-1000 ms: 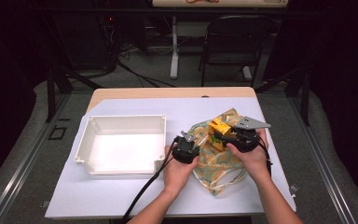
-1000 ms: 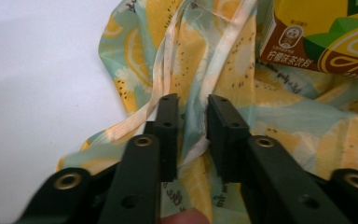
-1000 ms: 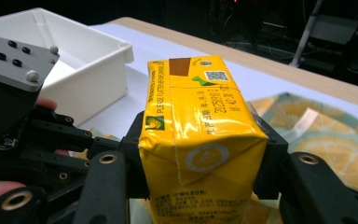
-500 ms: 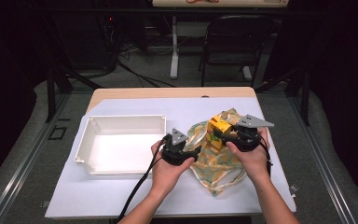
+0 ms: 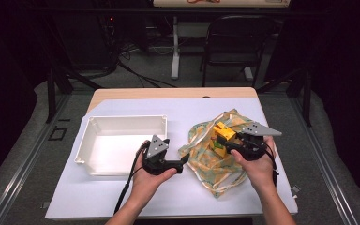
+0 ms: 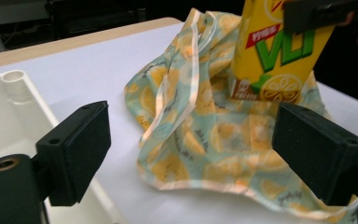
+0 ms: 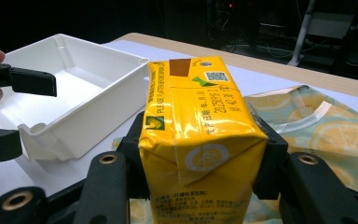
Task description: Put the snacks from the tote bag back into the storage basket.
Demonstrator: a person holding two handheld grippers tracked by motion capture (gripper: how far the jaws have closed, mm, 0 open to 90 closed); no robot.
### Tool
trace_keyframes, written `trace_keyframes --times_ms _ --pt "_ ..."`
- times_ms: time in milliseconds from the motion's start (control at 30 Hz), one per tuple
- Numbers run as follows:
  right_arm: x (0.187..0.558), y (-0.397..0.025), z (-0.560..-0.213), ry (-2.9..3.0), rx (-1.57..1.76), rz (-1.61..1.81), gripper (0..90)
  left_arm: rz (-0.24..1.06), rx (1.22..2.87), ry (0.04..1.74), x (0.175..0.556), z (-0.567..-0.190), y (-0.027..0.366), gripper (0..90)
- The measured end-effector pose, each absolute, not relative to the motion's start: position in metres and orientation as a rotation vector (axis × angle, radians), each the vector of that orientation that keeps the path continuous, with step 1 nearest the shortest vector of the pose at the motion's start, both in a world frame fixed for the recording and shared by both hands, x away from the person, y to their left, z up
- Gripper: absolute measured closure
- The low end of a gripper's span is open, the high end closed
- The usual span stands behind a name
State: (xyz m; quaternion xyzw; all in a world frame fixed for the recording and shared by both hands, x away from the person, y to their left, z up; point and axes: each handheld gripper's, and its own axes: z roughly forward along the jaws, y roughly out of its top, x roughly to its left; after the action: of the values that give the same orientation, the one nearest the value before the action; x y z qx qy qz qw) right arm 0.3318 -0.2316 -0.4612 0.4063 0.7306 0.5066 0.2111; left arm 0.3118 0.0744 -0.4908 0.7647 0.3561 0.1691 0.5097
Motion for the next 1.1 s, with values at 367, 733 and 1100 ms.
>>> trace_keyframes --times_ms 367,733,1100 --pt "0.318 -0.222 -0.453 2.03 1.132 1.45 51.4 0.351 1.833 0.852 0.302 -0.497 0.071 5.0" --pt "0.309 -0.21 -0.445 2.044 1.095 1.478 51.4 0.326 1.837 0.809 0.296 -0.495 0.064 4.6" --pt "0.302 -0.195 -0.445 2.063 1.068 1.501 51.3 0.328 1.838 0.789 0.291 -0.494 0.058 4.4"
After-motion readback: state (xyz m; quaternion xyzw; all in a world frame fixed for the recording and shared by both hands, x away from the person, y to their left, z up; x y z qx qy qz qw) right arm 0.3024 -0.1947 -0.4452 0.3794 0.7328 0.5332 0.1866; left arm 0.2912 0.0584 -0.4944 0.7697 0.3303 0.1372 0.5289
